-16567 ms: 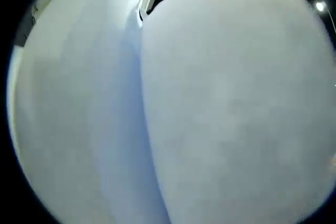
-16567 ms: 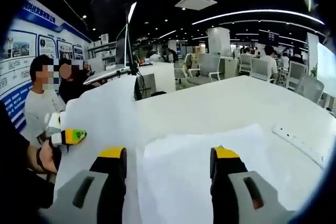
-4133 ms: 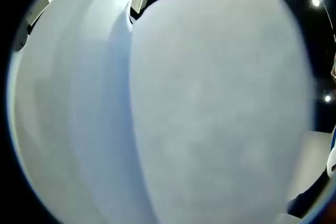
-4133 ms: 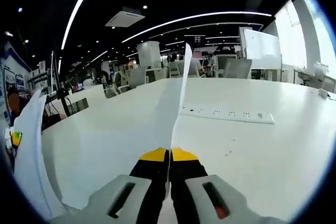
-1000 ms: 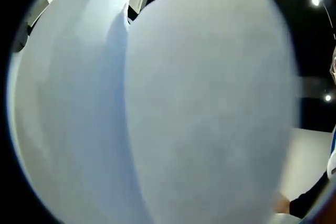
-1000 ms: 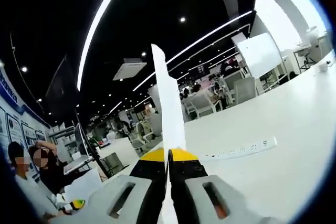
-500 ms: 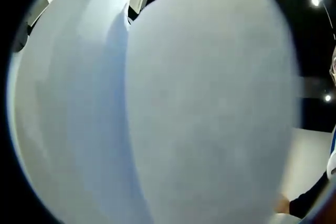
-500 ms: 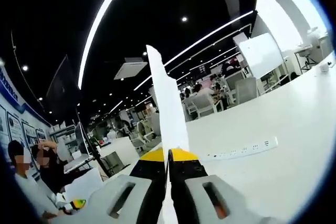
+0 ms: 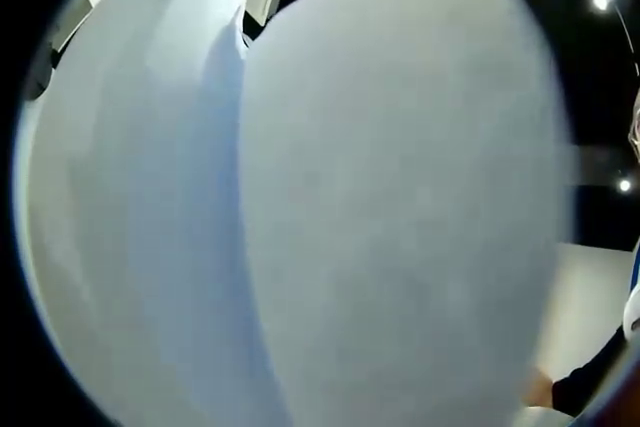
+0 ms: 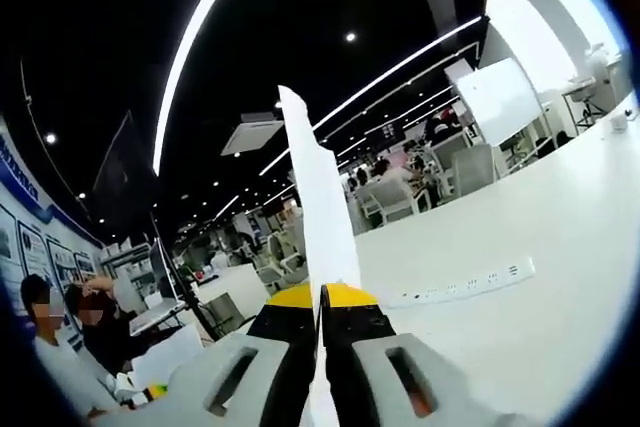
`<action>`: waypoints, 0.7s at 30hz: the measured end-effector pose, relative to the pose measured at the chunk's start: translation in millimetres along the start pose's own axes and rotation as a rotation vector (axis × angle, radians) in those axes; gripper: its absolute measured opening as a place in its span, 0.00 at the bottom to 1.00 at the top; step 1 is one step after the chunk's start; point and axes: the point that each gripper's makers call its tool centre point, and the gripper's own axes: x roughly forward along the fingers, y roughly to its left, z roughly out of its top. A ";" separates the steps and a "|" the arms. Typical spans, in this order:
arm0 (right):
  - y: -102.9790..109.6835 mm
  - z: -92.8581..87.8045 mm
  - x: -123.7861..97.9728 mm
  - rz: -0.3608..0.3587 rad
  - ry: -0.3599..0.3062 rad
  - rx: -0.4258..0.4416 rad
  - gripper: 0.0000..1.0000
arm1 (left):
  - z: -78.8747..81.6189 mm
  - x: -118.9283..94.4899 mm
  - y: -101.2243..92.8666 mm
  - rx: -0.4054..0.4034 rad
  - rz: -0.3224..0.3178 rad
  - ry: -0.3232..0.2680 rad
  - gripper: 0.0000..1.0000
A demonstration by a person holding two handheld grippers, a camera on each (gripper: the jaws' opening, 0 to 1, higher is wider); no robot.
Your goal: Organize the stack of printing papers by aligning and flattening the scattered papers on the table
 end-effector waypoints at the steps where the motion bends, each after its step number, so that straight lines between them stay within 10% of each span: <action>1: 0.4 -0.2 0.3 0.000 0.000 0.000 0.00 | 0.0 0.1 0.2 0.000 0.000 0.000 0.08; 21: 15.6 -5.9 0.0 0.040 0.026 -0.016 0.00 | 0.2 0.3 1.3 0.001 0.001 0.000 0.08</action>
